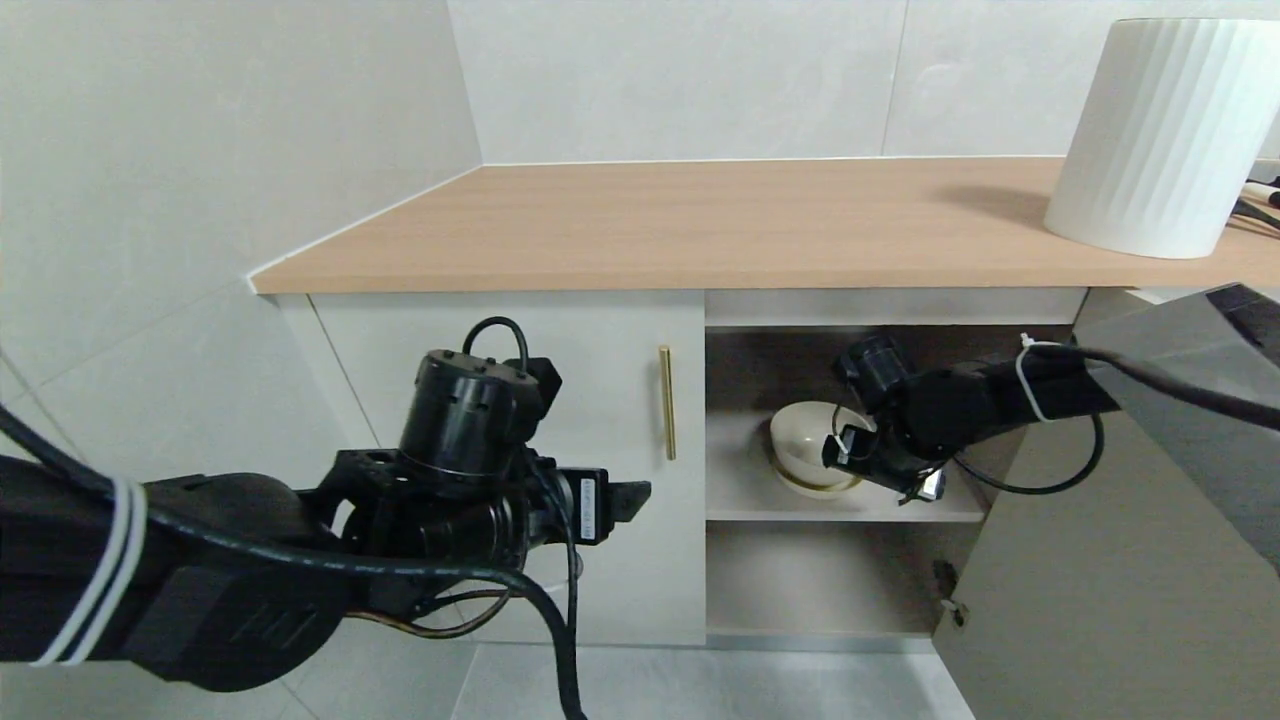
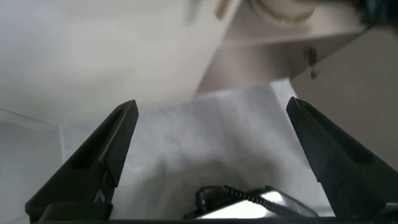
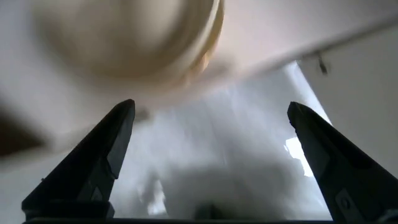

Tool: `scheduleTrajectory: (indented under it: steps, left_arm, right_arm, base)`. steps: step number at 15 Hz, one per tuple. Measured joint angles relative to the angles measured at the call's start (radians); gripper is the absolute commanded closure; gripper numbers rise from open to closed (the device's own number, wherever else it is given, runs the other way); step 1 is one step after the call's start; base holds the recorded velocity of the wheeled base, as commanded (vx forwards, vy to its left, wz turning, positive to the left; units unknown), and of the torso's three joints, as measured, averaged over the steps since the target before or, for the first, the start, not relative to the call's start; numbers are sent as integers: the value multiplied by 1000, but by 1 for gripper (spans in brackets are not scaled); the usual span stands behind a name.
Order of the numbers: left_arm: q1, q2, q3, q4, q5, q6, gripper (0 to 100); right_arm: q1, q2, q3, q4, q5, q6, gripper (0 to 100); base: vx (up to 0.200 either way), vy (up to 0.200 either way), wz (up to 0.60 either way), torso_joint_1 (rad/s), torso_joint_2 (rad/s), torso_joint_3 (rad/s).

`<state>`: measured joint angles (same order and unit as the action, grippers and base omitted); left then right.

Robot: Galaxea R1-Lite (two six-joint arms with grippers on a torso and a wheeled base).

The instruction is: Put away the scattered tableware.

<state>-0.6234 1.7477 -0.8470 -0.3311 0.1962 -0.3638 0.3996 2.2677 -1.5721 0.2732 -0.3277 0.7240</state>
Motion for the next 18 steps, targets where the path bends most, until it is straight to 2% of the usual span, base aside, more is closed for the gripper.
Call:
scheduleTrajectory:
  steps: [3,6,8,10,13,18]
  left_arm:
    - [29,-133,67,3,0,34,0]
    - [36,-281,203,10,0,44,0]
    - [39,-340,251,14,1,49,0]
    - [41,-367,278,12,1,49,0]
    - [42,-377,287,9,2,46,0]
    - [42,-376,290,8,3,44,0]
  right_arm:
    - [46,-191,187,13,8,-33,0]
    - [97,-435,415,17,11,-64,0]
    - [119,-564,526,17,15,-84,0]
    - [134,-668,601,17,18,-86,0]
    - [193,-760,702,15,31,-89,0]
    - [212,-784,727,15,32,-97,0]
  base:
    - [0,0,0,0,0,0]
    - [0,0,0,0,0,0]
    - [0,0,0,0,0,0]
    - [0,0,0,0,0,0]
    - [-200,0,0,2,1,7]
    - [-200,0,0,-3,-1,2]
